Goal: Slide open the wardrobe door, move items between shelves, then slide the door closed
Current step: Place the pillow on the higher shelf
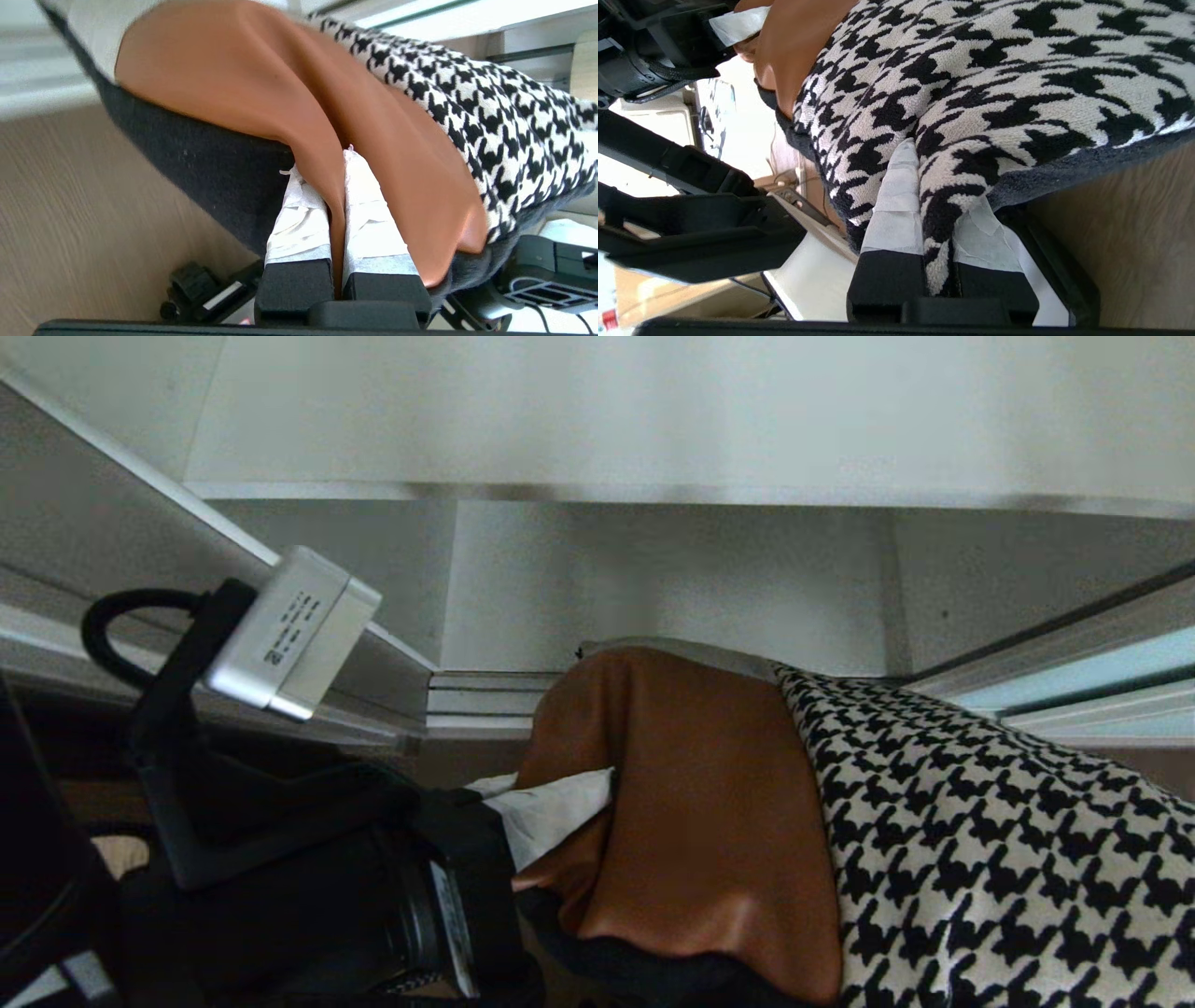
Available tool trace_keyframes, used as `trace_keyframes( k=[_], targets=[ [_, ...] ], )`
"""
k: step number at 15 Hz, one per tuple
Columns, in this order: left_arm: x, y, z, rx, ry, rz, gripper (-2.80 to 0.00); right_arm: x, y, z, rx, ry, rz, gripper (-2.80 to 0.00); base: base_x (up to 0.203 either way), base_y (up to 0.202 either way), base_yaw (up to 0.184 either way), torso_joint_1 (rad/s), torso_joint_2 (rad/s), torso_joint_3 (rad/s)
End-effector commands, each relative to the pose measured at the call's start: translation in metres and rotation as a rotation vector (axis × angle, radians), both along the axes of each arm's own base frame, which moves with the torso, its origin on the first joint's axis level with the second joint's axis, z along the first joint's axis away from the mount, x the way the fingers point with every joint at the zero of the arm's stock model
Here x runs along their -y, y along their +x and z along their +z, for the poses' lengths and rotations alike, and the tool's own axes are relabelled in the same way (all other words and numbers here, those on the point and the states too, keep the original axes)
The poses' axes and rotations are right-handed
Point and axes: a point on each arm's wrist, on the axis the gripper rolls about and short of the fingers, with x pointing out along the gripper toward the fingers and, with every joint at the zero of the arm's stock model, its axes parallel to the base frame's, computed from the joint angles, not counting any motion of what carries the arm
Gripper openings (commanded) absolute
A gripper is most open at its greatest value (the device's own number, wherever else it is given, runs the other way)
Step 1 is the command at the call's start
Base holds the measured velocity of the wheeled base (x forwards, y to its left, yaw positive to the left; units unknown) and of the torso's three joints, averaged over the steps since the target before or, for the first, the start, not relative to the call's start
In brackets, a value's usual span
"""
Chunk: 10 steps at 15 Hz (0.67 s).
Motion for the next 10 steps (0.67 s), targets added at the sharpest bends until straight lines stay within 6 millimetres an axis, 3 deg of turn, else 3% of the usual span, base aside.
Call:
trace_keyframes(
  k=[1,7,10],
  targets=[
    [0.004,0.002,-0.002,-0.003,-0.002,0.002,-2.80,0.000,-0.001,0.000,0.000,0.003,0.004,-2.80,-0.191,0.000,-0.001,-0.002,0.00,0.007],
    [0.011,0.006,-0.004,-0.009,0.007,0.004,-2.80,0.001,-0.003,-0.001,0.002,0.003,0.002,-2.80,-0.194,0.000,0.001,0.000,0.00,0.002],
    [0.015,0.008,-0.001,0.000,-0.018,0.009,-2.80,0.000,-0.002,-0.002,-0.003,0.001,0.005,-2.80,-0.041,0.000,-0.002,-0.001,0.00,0.001]
  ],
)
